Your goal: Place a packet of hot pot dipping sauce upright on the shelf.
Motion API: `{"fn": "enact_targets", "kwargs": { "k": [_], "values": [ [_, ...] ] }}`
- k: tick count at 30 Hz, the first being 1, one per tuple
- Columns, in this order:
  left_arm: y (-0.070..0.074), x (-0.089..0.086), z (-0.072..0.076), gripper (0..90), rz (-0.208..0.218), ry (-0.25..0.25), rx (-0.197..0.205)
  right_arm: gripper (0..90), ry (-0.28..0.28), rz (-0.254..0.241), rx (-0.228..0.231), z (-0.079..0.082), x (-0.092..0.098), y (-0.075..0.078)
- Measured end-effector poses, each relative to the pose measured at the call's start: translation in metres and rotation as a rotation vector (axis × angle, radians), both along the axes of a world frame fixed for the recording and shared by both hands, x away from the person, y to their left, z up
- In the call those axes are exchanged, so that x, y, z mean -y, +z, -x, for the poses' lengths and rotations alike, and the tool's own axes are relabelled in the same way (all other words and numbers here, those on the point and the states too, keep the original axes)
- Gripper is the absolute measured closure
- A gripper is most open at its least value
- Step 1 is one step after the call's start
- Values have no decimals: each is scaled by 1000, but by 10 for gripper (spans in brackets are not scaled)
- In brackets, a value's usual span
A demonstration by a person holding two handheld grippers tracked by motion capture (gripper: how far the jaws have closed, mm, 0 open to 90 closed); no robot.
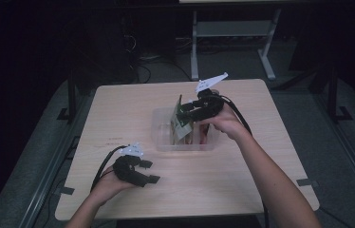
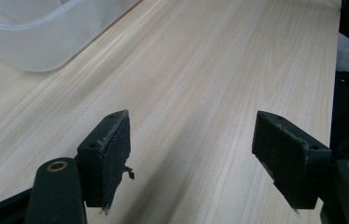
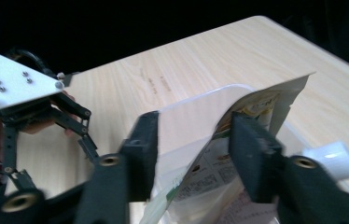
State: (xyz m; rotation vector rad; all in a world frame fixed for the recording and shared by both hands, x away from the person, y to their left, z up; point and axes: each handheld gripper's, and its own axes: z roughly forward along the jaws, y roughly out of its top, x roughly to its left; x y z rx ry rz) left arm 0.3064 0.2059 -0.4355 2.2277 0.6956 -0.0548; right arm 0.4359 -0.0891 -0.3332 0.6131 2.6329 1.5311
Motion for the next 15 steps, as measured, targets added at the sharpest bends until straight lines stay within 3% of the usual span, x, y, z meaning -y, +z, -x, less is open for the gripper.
{"fn": "enact_targets", "kwargs": {
  "k": [8, 15],
  "values": [
    [2, 2, -3, 271, -1, -10, 11, 361, -54, -19, 59, 26, 21, 11],
    [1, 6, -2, 268, -5, -25, 11, 311, -83, 2, 93, 56, 42, 10]
  ]
}}
